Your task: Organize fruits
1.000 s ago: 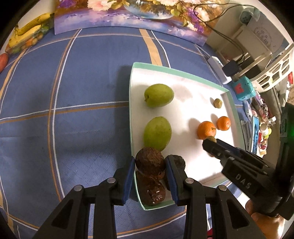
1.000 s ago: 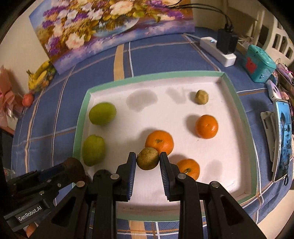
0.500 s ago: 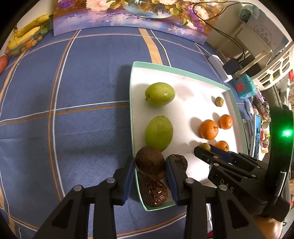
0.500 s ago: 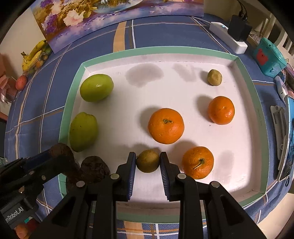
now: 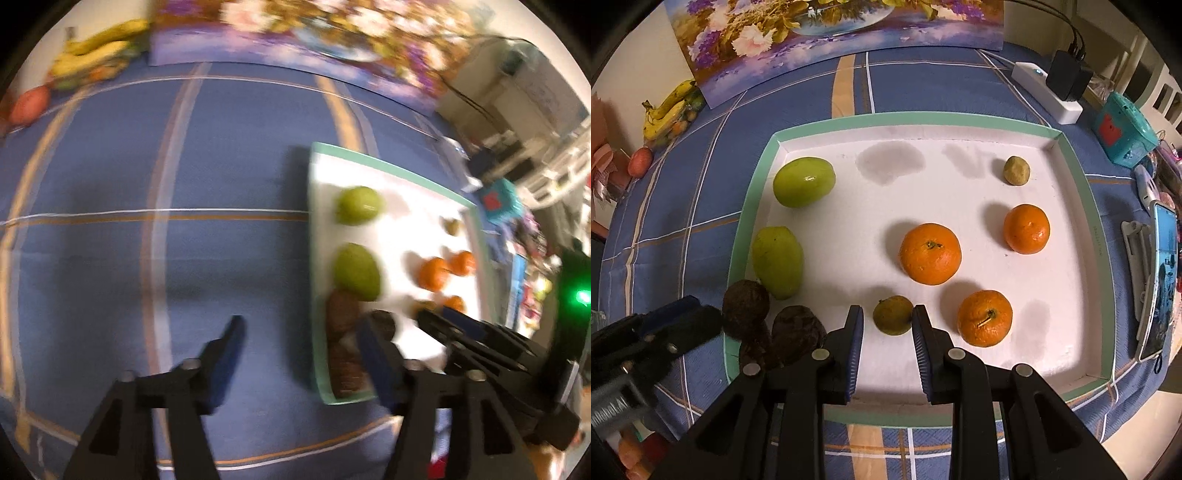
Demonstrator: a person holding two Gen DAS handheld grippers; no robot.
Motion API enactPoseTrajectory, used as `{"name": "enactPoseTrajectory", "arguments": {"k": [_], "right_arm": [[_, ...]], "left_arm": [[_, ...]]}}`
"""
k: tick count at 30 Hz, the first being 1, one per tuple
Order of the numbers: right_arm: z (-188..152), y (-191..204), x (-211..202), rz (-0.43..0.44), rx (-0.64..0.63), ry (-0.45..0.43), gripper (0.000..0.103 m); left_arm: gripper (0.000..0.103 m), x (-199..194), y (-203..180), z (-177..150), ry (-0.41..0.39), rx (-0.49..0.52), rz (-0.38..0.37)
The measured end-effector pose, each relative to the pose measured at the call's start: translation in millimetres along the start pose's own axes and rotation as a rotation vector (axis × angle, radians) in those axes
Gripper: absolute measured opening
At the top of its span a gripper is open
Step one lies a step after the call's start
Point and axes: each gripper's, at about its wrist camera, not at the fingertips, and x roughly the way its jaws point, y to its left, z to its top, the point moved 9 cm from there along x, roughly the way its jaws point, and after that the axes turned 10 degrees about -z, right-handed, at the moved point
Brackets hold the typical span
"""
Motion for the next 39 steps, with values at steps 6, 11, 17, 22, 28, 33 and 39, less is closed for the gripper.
{"name": "enactPoseTrajectory", "arguments": {"k": [6,11,17,22,28,33,39], "right_arm": [[-8,12,-7,-0.022,-0.028,-0.029,0.067],[-16,21,-17,-0.025,-0.037,-0.069,0.088],[-25,25,-33,-0.013,-0.020,-0.126,0.091],[-19,21,-53,-0.016,-0.005,-0.182,0.091],[-17,22,-72,-0.016,-0.007,-0.231,0.091],[-15,25,-76,-0.015,-0.019,-0.251,0.091],[-15,24,-75,-0.014,-0.016,-0.250,0.091]], "left_arm": [[0.101,-25,55,-9,-0.043,-0.063,0.190],[0.103,-49,75,-18,-0.099,-0.052,0.254],[0.103,-68,77,-25,-0.139,-0.049,0.256],[0.103,-85,70,-27,-0.186,-0.027,0.275],[0.103,-88,61,-31,-0.169,0.012,0.343],[0.103,-92,58,-35,-0.179,0.015,0.365],[0.103,-94,59,-36,-0.181,0.012,0.372]]}}
